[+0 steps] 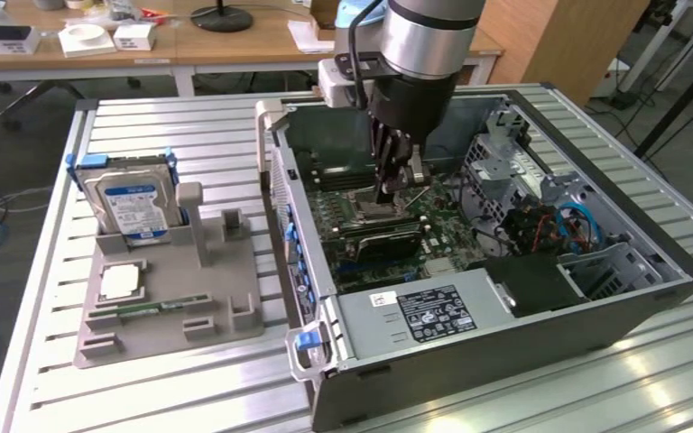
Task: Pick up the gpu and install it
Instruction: 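Press down on the gpu until it lock into place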
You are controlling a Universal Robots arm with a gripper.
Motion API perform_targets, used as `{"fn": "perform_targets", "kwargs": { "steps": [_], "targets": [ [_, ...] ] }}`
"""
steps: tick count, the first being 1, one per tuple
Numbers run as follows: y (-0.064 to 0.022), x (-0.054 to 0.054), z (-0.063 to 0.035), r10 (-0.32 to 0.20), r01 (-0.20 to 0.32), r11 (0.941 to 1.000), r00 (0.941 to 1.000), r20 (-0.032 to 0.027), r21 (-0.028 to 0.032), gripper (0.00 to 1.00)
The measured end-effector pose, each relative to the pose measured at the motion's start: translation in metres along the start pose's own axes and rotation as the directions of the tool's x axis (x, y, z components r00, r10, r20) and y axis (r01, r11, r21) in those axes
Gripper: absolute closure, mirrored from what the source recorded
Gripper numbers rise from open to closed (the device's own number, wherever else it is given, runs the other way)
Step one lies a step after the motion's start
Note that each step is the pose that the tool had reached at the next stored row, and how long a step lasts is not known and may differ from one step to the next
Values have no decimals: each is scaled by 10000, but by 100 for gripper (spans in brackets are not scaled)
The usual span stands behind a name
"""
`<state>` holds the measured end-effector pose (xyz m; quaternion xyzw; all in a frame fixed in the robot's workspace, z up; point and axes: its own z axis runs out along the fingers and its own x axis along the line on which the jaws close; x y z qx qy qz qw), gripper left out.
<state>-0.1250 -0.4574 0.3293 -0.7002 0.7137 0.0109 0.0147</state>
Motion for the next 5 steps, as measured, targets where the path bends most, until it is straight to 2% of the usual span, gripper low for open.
{"fn": "perform_targets", "kwargs": {
  "steps": [5],
  "targets": [
    [0, 0, 0, 0, 0, 10000, 10000, 0, -1, 90]
  ]
}}
